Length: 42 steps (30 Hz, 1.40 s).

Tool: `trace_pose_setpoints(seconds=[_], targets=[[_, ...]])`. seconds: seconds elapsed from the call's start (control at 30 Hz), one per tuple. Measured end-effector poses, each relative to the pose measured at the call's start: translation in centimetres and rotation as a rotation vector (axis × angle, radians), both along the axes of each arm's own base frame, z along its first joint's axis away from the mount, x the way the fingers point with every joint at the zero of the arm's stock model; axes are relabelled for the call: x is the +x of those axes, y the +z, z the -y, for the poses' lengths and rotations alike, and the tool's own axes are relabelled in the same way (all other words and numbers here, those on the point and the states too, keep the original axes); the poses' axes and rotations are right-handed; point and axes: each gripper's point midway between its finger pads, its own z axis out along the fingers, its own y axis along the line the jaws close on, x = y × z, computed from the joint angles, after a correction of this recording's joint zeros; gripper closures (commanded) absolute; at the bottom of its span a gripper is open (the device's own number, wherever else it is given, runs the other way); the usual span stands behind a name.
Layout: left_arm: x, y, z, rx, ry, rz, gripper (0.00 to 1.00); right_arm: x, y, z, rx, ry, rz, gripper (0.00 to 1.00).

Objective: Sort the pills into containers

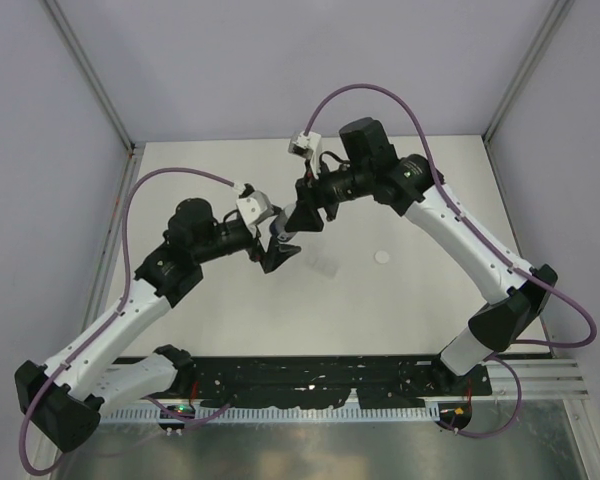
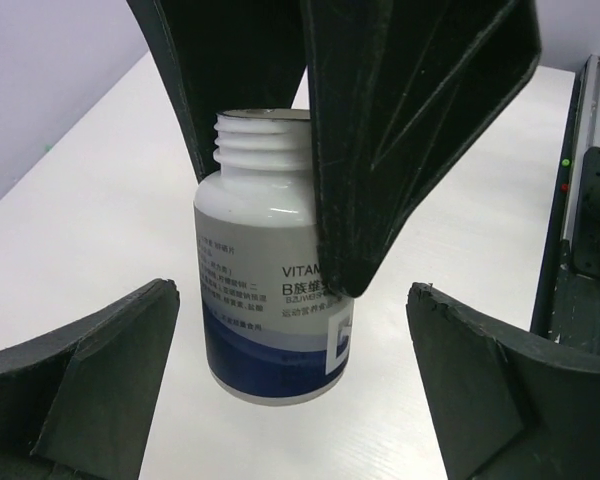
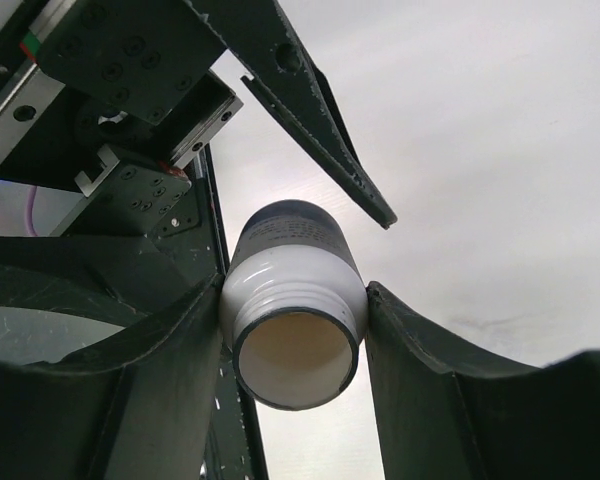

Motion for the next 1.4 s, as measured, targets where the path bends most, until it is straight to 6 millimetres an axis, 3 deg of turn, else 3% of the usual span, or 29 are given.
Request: trace_pose_setpoints(seconds=[0.33, 0.77, 1.4], targets=[[0.5, 4.2, -1.6, -0.111, 0.061, 0.067, 0.00, -0.3, 4.0, 0.0, 0.111, 0.013, -0.042, 0.94], [0.7, 7.2, -1.6, -0.263, 0.025, 0.071, 0.03, -0.3, 7.6, -0.1, 0.258, 0.045, -0.139, 0.94], [0.1, 7.1, -1.1, -0.317, -0.012, 0.037, 0.28, 0.1, 7.1, -0.3, 0.302, 0.052, -0.213, 0.94]])
